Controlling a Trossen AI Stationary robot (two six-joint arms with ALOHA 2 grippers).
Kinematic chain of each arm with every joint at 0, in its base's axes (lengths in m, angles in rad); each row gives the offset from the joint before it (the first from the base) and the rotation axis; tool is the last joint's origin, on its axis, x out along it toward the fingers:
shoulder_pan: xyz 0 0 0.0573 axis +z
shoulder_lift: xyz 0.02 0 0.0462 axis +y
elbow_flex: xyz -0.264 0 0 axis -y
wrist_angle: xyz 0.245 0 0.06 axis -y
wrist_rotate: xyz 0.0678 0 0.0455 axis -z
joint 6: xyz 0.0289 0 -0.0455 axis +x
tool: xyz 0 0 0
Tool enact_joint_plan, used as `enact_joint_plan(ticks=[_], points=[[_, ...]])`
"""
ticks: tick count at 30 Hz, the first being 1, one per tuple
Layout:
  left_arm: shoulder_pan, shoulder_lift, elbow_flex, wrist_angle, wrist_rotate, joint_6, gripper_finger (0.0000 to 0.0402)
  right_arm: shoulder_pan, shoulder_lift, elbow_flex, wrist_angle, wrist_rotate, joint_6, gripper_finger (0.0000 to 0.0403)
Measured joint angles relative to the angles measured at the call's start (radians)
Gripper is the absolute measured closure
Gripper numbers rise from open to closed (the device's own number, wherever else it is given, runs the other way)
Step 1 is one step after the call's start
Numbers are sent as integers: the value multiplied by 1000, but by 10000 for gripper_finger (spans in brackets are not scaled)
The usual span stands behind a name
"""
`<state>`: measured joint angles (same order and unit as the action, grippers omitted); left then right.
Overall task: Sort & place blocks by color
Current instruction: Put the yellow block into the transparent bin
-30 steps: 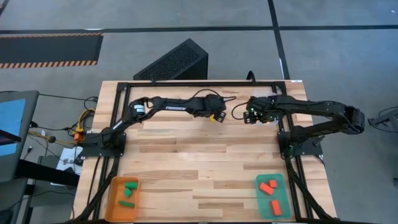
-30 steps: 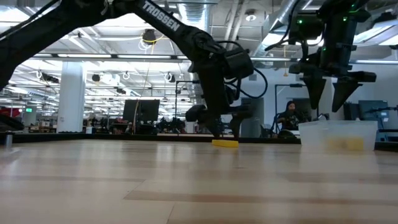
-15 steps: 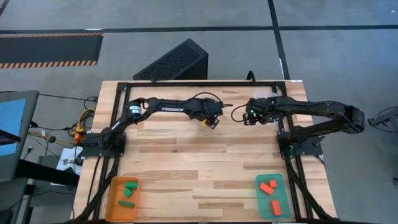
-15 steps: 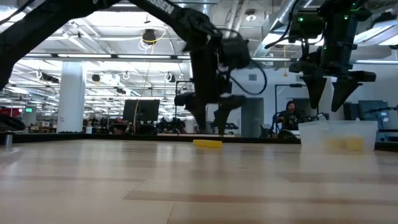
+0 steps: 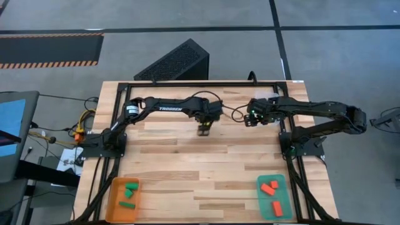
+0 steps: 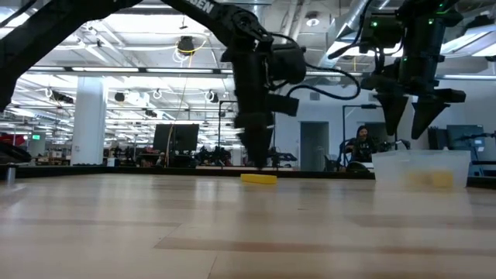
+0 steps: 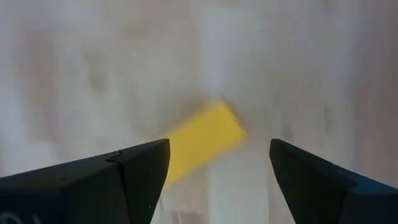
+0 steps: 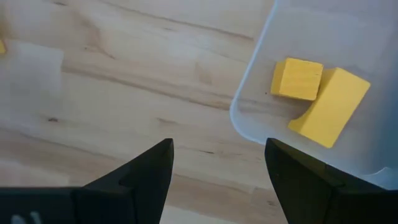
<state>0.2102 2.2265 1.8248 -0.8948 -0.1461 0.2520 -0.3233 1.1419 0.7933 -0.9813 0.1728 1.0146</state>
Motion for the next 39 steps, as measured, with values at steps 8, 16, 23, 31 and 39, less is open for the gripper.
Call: enact_joint_plan(ticks=[8,16,23,31,39], points=[[48,1,-49,-42,26,507,136,7,0,0,1,-27,-2,127],[69,1,-54,46,63,608,136,61,0,0,1,-41,31,127],[89,0,-117,132,145,700,136,61,0,0,0,-44,52,127],[106,-8,-169,139,192,594,163,61,0,0,5,-54,59,127],[117,-6,-171,111,272,431,319,61,0,0,78,-74,59,127]])
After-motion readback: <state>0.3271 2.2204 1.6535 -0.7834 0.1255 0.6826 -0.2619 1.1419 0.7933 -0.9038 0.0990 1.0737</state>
